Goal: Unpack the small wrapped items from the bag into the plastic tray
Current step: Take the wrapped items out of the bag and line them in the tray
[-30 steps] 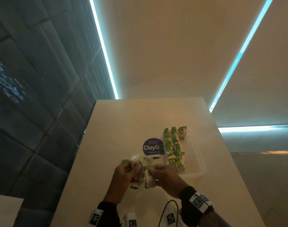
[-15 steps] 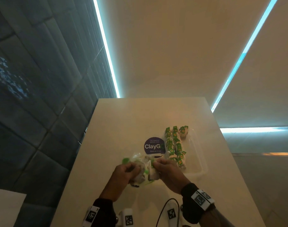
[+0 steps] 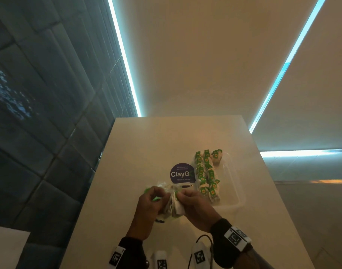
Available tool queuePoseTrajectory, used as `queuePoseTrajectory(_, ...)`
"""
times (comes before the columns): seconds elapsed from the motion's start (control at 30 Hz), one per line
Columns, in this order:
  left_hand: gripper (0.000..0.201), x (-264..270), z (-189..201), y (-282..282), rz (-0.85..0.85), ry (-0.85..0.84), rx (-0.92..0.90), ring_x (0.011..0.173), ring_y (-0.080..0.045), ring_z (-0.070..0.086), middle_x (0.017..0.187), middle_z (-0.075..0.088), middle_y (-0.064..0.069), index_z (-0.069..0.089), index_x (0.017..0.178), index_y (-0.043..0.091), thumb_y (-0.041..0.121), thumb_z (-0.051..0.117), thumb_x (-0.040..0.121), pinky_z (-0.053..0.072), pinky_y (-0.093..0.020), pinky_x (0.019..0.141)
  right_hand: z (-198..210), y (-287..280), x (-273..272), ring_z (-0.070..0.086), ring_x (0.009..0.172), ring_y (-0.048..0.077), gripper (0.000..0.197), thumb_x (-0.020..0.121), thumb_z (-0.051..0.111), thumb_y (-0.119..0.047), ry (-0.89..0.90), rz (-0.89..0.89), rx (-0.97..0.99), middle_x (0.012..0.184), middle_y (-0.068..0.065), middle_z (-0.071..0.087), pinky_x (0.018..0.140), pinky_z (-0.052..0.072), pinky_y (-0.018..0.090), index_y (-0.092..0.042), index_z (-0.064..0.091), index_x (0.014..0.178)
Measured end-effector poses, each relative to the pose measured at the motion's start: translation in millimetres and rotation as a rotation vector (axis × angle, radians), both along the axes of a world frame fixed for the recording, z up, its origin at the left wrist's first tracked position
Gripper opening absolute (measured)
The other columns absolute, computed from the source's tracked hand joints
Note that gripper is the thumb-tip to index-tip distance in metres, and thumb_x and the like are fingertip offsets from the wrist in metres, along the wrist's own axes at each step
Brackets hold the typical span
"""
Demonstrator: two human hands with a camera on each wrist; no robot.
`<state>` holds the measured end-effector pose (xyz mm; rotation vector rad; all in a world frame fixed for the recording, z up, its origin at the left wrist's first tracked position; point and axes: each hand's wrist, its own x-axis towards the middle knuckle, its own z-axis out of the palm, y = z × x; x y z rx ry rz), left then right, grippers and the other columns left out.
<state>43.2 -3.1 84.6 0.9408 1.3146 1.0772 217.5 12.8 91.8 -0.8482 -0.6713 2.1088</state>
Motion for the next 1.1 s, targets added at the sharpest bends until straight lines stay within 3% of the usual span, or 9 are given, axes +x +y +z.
queuePoseTrajectory(0.17,0.014,3.0,7.5,0.5,0.001,0.124,0.041,0.074,-0.013,0.07,0.082,0.075,-0.004,0.076,0.089,0.014,0.021,0.064,0.091,0.057,-0.026,0.063,-0.9,3.0,-2.1,0.061,0.095,0.032,0.031,0.089,0.059,-0.015,-0.076,-0.082,0.039,0.102,0.022,0.064,0.084,0.055,0.039,0.012,0.061,0.105)
queuePoseTrajectory(0.3,0.017,-3.5,7.4,0.3,-0.072,0.119,0.04,0.087,-0.018,0.073,0.094,0.077,-0.002,0.076,0.102,0.018,0.023,0.071,0.086,0.06,-0.034,0.074,0.5,4.6,-0.7,0.062,0.1,0.034,0.041,0.089,0.058,-0.016,-0.128,-0.087,0.095,0.108,0.024,0.065,0.089,0.054,0.042,0.02,0.057,0.11)
queuePoseTrajectory(0.4,0.018,-6.6,1.7,2.9,-0.005,0.133,0.033,0.087,-0.024,0.073,0.091,0.077,-0.005,0.076,0.1,0.015,0.023,0.072,0.085,0.06,-0.042,0.08,0.3,4.7,-1.0,0.061,0.101,0.033,0.045,0.088,0.059,-0.017,-0.129,-0.079,0.087,0.108,0.021,0.066,0.09,0.053,0.043,0.021,0.054,0.112)
queuePoseTrajectory(0.57,0.016,-3.7,-1.5,3.9,0.093,0.085,0.0,0.084,-0.026,0.072,0.088,0.076,-0.007,0.077,0.095,0.013,0.025,0.069,0.087,0.06,-0.043,0.077,3.2,4.2,2.6,0.063,0.095,0.028,0.028,0.089,0.058,-0.019,-0.104,-0.041,0.08,0.102,0.015,0.066,0.085,0.054,0.042,0.006,0.059,0.104)
queuePoseTrajectory(0.73,0.016,1.6,-2.6,2.7,0.119,0.072,-0.015,0.083,-0.028,0.072,0.088,0.076,-0.007,0.077,0.092,0.015,0.028,0.069,0.087,0.06,-0.048,0.078,4.0,4.8,3.2,0.061,0.098,0.029,0.046,0.086,0.06,-0.02,-0.126,-0.062,0.088,0.103,0.016,0.065,0.088,0.052,0.046,0.017,0.054,0.113)
queuePoseTrajectory(0.87,0.017,5.2,-4.3,2.7,0.134,0.108,-0.015,0.082,-0.029,0.072,0.086,0.076,-0.007,0.077,0.091,0.015,0.03,0.07,0.087,0.06,-0.049,0.076,3.5,4.0,4.7,0.06,0.098,0.03,0.047,0.086,0.06,-0.019,-0.122,-0.09,0.09,0.104,0.018,0.064,0.086,0.053,0.042,0.019,0.054,0.112)
queuePoseTrajectory(1.0,0.017,8.6,-0.8,0.8,0.108,0.147,0.0,0.079,-0.029,0.072,0.082,0.076,-0.004,0.078,0.09,0.018,0.031,0.069,0.087,0.061,-0.043,0.07,4.4,4.3,5.6,0.06,0.099,0.03,0.048,0.085,0.061,-0.019,-0.145,-0.1,0.108,0.104,0.018,0.065,0.086,0.053,0.039,0.02,0.054,0.112)
queuePoseTrajectory(1.1,0.014,11.1,3.6,-2.6,0.076,0.137,-0.023,0.08,-0.031,0.071,0.08,0.076,-0.006,0.078,0.09,0.02,0.029,0.066,0.089,0.06,-0.045,0.071,5.6,4.8,4.6,0.062,0.101,0.03,0.041,0.085,0.062,-0.02,-0.217,-0.089,0.147,0.106,0.019,0.066,0.088,0.054,0.04,0.014,0.062,0.107)
